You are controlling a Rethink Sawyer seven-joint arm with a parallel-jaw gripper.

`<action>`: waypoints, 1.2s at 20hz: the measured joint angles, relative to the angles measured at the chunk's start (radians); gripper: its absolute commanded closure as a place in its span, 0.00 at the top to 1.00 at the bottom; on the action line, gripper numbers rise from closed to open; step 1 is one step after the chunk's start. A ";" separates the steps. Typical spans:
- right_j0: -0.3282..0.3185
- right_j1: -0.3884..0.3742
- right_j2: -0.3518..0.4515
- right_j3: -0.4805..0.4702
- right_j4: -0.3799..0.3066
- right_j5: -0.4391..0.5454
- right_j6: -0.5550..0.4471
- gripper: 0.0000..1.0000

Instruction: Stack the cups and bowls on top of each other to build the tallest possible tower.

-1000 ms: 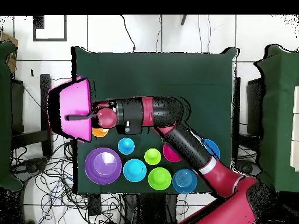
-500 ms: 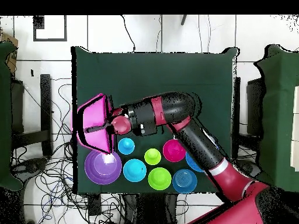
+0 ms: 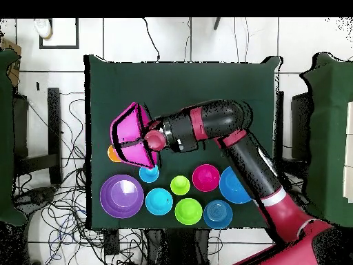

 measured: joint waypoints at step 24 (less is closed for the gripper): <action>0.036 0.091 0.057 0.021 0.067 -0.147 0.000 1.00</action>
